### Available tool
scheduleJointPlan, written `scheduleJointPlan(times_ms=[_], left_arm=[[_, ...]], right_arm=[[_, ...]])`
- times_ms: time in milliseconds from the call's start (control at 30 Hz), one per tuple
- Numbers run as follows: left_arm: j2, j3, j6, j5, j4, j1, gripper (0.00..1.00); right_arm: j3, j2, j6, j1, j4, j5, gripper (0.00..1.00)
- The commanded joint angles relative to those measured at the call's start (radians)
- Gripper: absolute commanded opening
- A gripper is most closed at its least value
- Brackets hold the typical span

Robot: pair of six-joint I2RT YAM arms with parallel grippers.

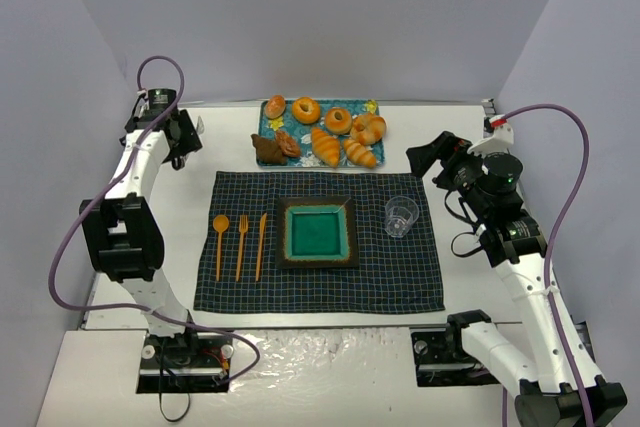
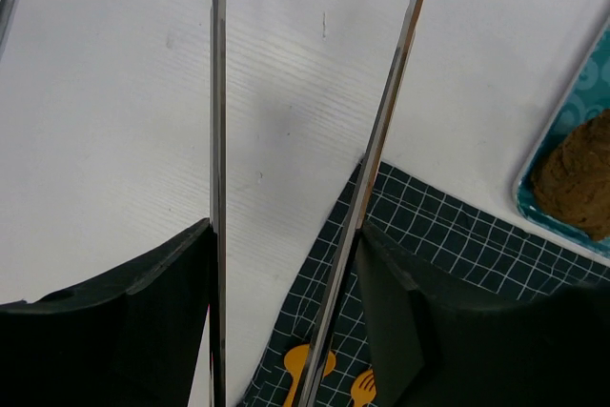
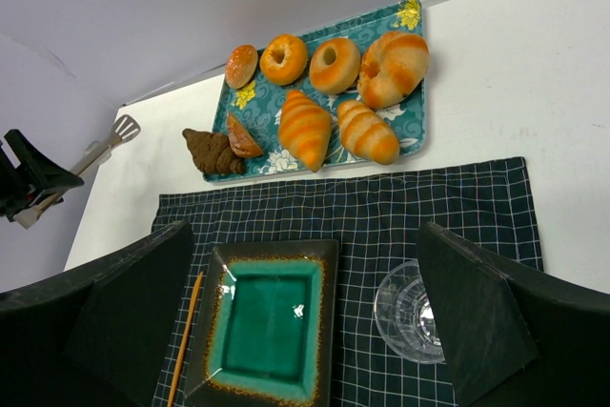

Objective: Place the bread

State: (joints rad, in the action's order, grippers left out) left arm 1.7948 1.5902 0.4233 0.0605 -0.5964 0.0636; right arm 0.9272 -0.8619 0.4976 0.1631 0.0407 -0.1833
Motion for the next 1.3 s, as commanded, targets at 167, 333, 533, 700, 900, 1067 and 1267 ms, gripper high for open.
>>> scheduleJointPlan(times_ms=[167, 333, 533, 700, 900, 1067, 1267], left_arm=[[-0.178, 0.049, -0.023, 0.010, -0.022, -0.058, 0.52], [-0.222, 0.052, -0.034, 0.002, -0.038, -0.108, 0.51], [-0.249, 0.075, -0.057, -0.004, -0.068, -0.167, 0.51], [-0.268, 0.068, -0.056, -0.022, -0.075, -0.223, 0.51], [-0.285, 0.029, -0.048, -0.021, -0.066, -0.281, 0.51], [-0.293, -0.008, -0.034, -0.020, -0.051, -0.312, 0.51], [-0.299, -0.070, -0.003, -0.019, -0.014, -0.334, 0.51]], right_arm=[[0.014, -0.009, 0.000, -0.004, -0.087, -0.001, 1.00], [0.018, -0.010, 0.002, -0.001, -0.087, -0.002, 1.00], [0.024, -0.014, 0.003, 0.000, -0.085, 0.000, 1.00], [0.033, -0.017, 0.001, 0.005, -0.076, 0.003, 1.00], [0.025, -0.013, 0.001, 0.009, -0.071, 0.012, 1.00], [0.014, -0.006, 0.004, 0.014, -0.071, 0.016, 1.00], [0.005, -0.003, 0.008, 0.020, -0.071, 0.021, 1.00]])
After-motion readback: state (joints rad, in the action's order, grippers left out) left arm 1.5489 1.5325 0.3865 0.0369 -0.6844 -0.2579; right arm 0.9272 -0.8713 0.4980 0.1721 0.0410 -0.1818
